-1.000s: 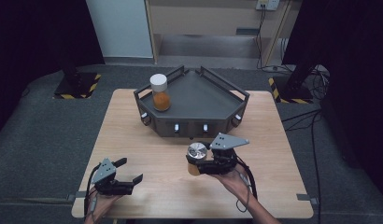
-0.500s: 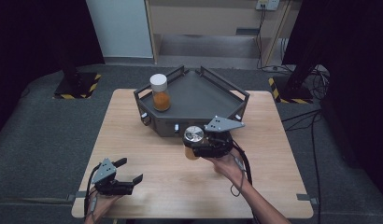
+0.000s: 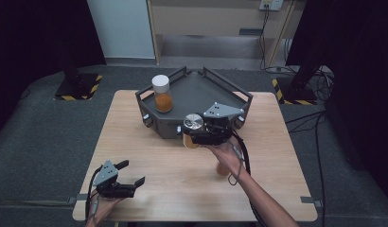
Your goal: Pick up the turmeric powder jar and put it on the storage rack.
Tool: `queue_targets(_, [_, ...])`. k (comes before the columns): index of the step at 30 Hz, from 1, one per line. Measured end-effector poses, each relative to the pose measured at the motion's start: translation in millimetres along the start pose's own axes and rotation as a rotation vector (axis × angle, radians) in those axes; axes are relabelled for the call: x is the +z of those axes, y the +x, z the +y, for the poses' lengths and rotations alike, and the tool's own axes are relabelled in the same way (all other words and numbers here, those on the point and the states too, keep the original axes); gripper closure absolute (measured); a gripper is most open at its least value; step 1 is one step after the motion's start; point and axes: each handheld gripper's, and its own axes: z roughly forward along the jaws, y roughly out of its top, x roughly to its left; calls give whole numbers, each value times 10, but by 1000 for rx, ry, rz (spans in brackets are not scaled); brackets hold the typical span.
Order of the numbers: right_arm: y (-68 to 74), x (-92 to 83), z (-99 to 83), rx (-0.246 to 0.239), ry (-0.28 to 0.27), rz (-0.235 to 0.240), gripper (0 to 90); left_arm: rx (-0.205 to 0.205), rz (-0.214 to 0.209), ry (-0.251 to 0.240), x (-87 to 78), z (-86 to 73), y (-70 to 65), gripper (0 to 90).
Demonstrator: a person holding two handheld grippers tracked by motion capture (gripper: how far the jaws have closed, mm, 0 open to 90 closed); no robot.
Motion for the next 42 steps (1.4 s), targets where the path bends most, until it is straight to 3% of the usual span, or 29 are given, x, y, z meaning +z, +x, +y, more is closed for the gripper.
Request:
queue_targets(22, [-170,247,339,2,-23,-103,346,0,-6,2,6,1,9,55])
queue_targets(32, [-271,403,388,25,-28,-131,345,-3,-6,0,5,-3,12,56])
queue_targets(42, [-394,595,382,35,-33,-191,345,-3,-6,2,8,-2,15,56])
